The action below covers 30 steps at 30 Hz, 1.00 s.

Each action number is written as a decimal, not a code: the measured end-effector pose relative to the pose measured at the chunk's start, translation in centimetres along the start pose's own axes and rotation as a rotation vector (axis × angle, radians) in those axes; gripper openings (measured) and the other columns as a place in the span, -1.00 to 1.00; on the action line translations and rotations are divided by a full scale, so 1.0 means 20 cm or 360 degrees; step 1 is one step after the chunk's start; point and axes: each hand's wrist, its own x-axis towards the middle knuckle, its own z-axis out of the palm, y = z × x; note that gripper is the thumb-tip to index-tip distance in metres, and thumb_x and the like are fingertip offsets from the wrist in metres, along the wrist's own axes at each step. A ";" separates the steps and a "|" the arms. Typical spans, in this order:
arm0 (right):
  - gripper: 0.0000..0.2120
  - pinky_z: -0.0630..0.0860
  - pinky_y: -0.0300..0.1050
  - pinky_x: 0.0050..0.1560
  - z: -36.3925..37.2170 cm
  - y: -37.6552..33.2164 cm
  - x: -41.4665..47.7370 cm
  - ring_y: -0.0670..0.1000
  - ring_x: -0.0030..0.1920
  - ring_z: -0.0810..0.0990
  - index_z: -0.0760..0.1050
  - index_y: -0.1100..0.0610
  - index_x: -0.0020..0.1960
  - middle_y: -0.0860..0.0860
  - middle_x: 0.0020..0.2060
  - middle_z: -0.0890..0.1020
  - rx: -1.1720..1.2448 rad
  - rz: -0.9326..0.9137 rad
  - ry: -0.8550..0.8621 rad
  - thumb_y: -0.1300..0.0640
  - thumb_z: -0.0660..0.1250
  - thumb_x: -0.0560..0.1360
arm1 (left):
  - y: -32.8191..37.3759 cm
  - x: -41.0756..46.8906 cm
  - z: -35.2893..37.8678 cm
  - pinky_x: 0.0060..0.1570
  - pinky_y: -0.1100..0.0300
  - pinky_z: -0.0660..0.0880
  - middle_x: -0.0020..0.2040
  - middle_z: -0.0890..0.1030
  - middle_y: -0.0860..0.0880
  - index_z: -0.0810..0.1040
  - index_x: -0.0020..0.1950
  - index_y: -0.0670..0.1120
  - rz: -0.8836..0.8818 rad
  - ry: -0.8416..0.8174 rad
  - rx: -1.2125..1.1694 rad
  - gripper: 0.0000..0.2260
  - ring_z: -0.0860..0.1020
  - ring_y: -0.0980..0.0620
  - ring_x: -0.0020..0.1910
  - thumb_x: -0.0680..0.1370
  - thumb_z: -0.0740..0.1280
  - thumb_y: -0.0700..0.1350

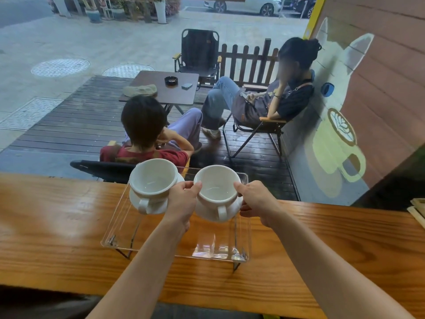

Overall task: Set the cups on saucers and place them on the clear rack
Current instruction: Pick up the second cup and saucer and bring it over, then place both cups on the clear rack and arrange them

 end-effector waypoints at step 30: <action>-0.77 0.57 -0.19 -0.26 -0.07 0.07 -0.01 -0.02 -0.18 0.65 0.47 0.17 0.14 0.01 -0.16 0.62 -0.0113 -0.0578 -0.0051 0.08 0.25 0.56 | 0.01 -0.30 -0.65 -0.12 0.25 0.40 0.06 0.58 0.05 0.47 0.25 -0.03 0.0754 0.0330 0.1298 -0.69 0.49 0.14 0.00 0.53 0.25 0.00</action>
